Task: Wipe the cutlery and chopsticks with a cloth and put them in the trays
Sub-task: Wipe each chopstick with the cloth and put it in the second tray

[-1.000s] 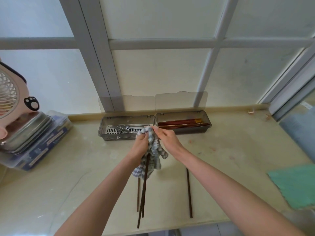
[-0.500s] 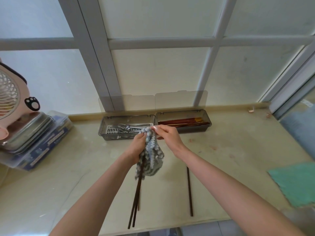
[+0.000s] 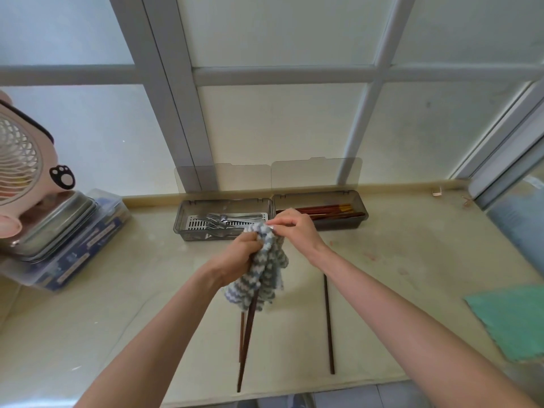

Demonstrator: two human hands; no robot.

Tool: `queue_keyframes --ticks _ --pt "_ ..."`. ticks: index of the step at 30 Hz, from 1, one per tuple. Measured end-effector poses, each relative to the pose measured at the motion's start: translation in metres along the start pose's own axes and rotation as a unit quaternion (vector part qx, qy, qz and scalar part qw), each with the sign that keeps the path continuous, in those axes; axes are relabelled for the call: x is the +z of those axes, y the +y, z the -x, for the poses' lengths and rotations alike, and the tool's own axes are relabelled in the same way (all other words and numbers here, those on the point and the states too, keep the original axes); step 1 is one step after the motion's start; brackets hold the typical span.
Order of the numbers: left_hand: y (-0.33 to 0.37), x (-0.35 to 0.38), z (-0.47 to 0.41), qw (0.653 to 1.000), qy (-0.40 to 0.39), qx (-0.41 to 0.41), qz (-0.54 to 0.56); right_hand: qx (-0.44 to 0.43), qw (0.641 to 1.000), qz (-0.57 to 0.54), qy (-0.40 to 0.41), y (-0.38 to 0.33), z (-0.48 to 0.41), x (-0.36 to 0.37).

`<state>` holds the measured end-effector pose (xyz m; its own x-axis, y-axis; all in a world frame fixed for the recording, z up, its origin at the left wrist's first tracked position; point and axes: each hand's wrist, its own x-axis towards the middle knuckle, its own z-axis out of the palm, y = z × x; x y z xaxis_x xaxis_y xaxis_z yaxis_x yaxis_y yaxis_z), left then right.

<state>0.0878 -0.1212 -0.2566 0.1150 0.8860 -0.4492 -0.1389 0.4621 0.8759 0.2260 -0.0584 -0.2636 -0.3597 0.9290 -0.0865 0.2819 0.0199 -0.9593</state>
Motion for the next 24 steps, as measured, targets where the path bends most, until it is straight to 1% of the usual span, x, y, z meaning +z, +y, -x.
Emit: queue_keyframes --ticks 3,7,9,14,19,21,24 --pt "-0.004 -0.004 -0.005 0.997 0.061 0.018 -0.045 -0.028 0.999 0.03 0.009 -0.004 -0.001 0.0" --pt "-0.006 -0.01 -0.009 0.991 0.122 0.024 -0.048 -0.025 0.998 0.038 -0.045 -0.007 -0.001 0.0" --pt "-0.005 -0.009 -0.009 0.988 0.142 0.021 -0.063 -0.019 0.998 0.034 -0.057 -0.009 -0.002 0.002" --pt "-0.008 -0.008 -0.013 0.983 0.161 0.013 -0.09 0.015 0.997 0.058 -0.045 -0.012 -0.006 0.002" --pt "-0.007 -0.004 -0.014 0.981 0.173 0.026 -0.086 0.031 0.998 0.041 -0.038 -0.014 -0.008 0.003" --pt "-0.007 -0.003 -0.015 0.981 0.166 0.039 -0.095 0.054 0.997 0.033 -0.05 -0.014 -0.01 0.001" --pt "-0.01 0.001 -0.014 0.981 0.157 0.053 -0.098 0.084 0.991 0.079 -0.069 -0.016 -0.014 0.0"
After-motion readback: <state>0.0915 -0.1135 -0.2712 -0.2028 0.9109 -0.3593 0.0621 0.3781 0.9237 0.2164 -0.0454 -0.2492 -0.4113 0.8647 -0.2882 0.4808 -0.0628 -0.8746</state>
